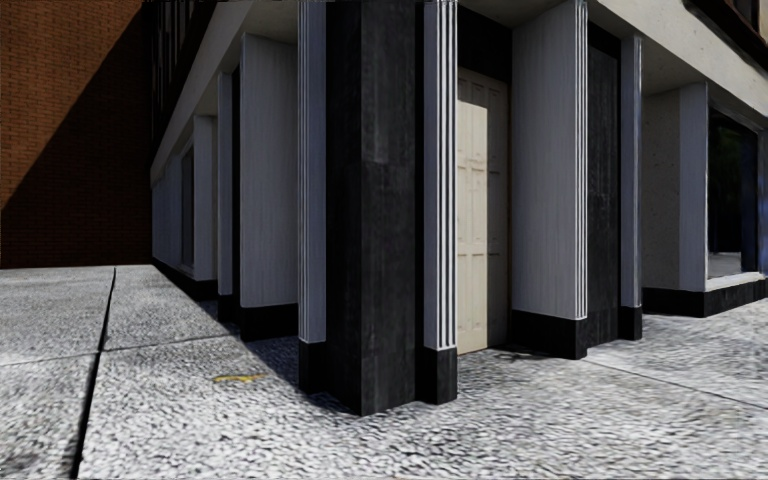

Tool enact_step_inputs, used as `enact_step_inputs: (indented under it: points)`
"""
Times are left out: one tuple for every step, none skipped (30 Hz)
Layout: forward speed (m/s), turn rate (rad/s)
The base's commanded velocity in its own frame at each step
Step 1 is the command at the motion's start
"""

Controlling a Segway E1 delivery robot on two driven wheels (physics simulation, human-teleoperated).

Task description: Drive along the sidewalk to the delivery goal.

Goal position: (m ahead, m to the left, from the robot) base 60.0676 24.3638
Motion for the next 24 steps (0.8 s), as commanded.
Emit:
enact_step_inputs:
  points:
    - [0.00,-0.70]
    - [0.00,-0.70]
    - [0.00,-0.70]
    - [0.00,-0.70]
    - [0.00,-0.70]
    - [0.00,-0.70]
    - [0.00,-0.70]
    - [0.00,-0.70]
    - [0.00,-0.70]
    - [0.00,-0.70]
    - [0.00,-0.70]
    - [0.00,-0.70]
    - [0.00,-0.70]
    - [0.00,-0.70]
    - [0.00,-0.70]
    - [0.00,-0.70]
    - [0.00,-0.70]
    - [0.00,-0.70]
    - [0.00,-0.70]
    - [0.00,-0.70]
    - [0.00,-0.70]
    - [0.00,-0.70]
    - [0.00,-0.70]
    - [0.00,-0.70]
